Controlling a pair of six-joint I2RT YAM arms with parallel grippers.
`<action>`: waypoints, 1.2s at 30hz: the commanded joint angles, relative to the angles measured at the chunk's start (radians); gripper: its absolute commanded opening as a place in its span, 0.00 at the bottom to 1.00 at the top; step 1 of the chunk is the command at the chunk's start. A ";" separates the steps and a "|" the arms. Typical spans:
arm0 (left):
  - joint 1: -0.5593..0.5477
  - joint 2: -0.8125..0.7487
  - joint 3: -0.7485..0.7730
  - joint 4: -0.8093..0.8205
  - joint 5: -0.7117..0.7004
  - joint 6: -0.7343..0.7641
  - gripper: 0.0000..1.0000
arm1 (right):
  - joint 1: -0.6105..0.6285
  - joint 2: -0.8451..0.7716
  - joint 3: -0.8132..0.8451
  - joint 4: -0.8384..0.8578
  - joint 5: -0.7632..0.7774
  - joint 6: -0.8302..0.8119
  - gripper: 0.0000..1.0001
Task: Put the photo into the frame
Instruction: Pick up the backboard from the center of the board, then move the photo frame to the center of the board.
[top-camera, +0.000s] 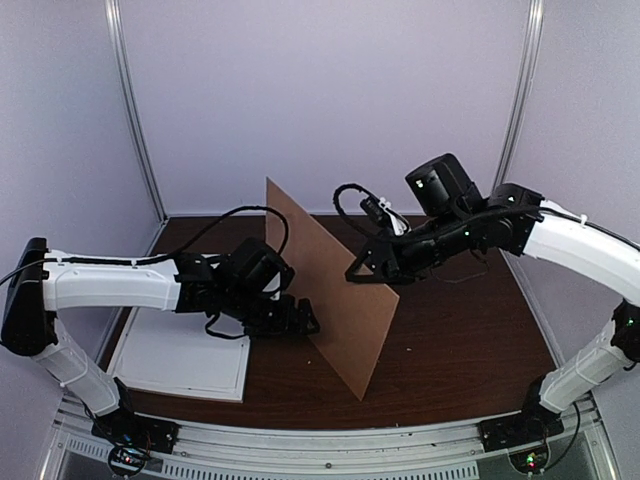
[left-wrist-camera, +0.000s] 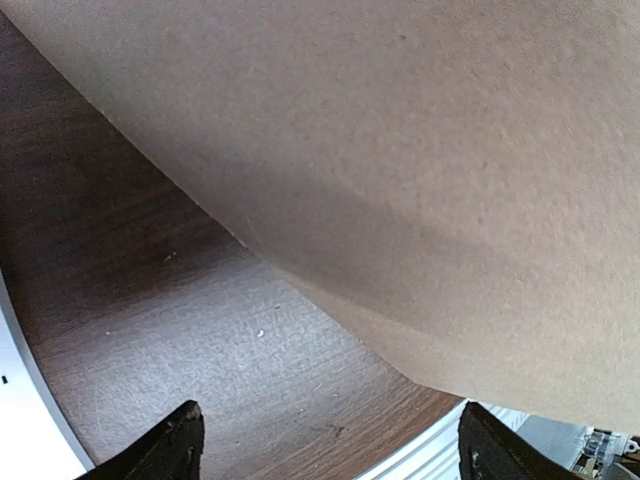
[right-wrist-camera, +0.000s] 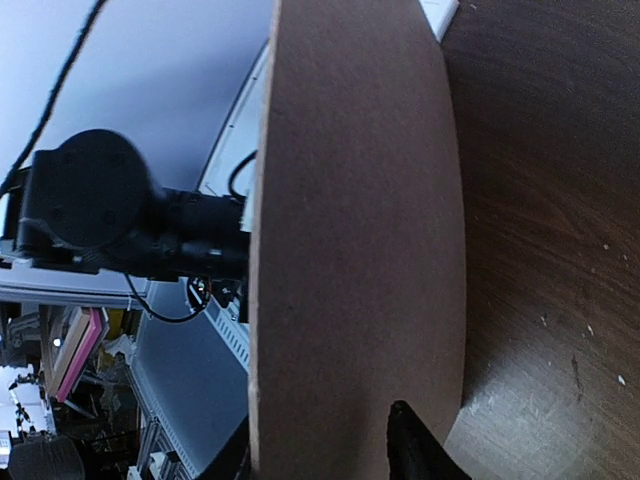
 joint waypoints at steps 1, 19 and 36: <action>0.006 -0.027 0.045 -0.027 -0.033 0.047 0.88 | 0.005 0.094 0.137 -0.315 0.104 -0.133 0.38; 0.023 -0.117 0.044 -0.102 -0.120 0.108 0.89 | -0.018 0.403 0.544 -0.614 0.178 -0.293 0.16; 0.354 -0.317 0.001 -0.305 -0.146 0.275 0.95 | -0.241 0.048 0.128 -0.128 -0.046 -0.057 0.00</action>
